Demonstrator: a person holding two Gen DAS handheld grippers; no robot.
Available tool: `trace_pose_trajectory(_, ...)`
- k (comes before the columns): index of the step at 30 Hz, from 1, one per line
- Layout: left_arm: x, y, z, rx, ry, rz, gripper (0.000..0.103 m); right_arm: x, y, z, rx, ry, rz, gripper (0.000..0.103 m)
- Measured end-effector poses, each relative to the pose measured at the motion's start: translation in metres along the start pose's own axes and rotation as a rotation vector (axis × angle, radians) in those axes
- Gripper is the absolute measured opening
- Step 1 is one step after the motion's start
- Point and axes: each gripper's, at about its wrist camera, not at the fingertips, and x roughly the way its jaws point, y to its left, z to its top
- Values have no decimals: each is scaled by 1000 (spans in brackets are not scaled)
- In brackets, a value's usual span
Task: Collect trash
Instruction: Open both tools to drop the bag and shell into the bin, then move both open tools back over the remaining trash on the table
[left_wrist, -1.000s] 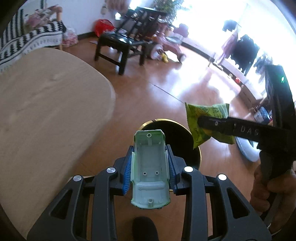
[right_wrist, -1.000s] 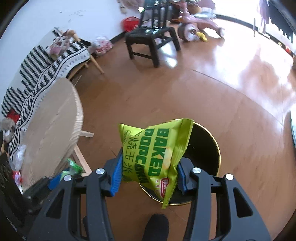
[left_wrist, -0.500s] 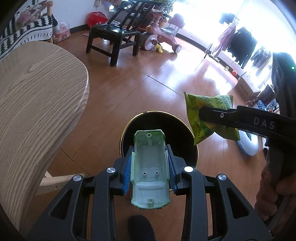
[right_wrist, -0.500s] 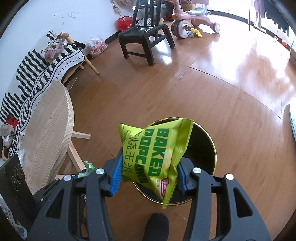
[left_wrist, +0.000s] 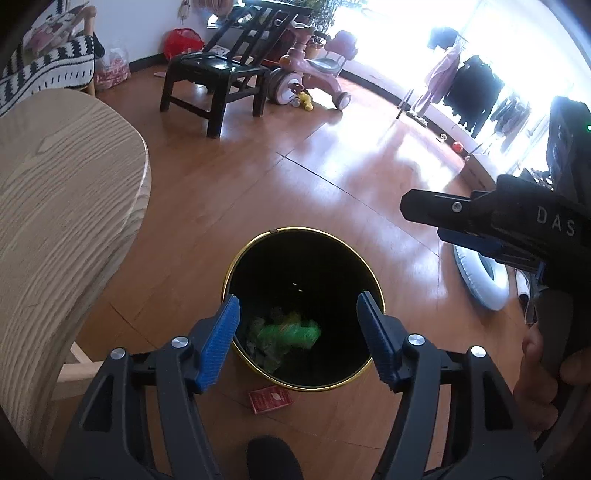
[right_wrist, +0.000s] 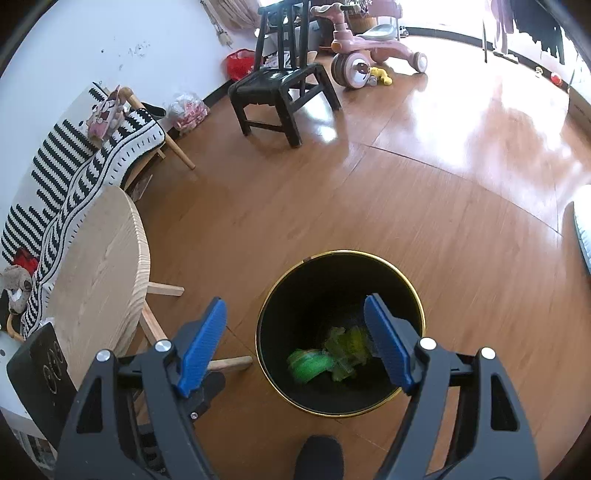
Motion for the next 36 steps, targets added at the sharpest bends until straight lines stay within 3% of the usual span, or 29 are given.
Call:
trace_pose_trajectory(5, -8, 7, 2, -13, -3, 7, 66, 0, 5, 3, -12, -3, 9, 75)
trace_pose_trajectory(11, -36, 22, 2, -31, -40, 42, 76, 0, 31, 3, -54, 0, 30, 77)
trace_pose_trajectory(15, -70, 37, 0, -41, -84, 86, 89, -3, 59, 4, -87, -9, 57, 85)
trace_pose_trajectory(18, -102, 56, -5, -68, -117, 132, 92, -3, 91, 3, -129, -8, 88, 85)
trace_pose_trajectory(26, -197, 120, -30, -137, -190, 291, 92, -1, 216, -19, -305, 16, 208, 87)
trace_pose_trajectory(32, -275, 174, -74, -167, -247, 447, 92, 1, 338, -53, -479, 57, 321, 87)
trace_pose_trajectory(36, -325, 226, -115, -249, -272, 543, 92, 1, 407, -84, -587, 91, 386, 87)
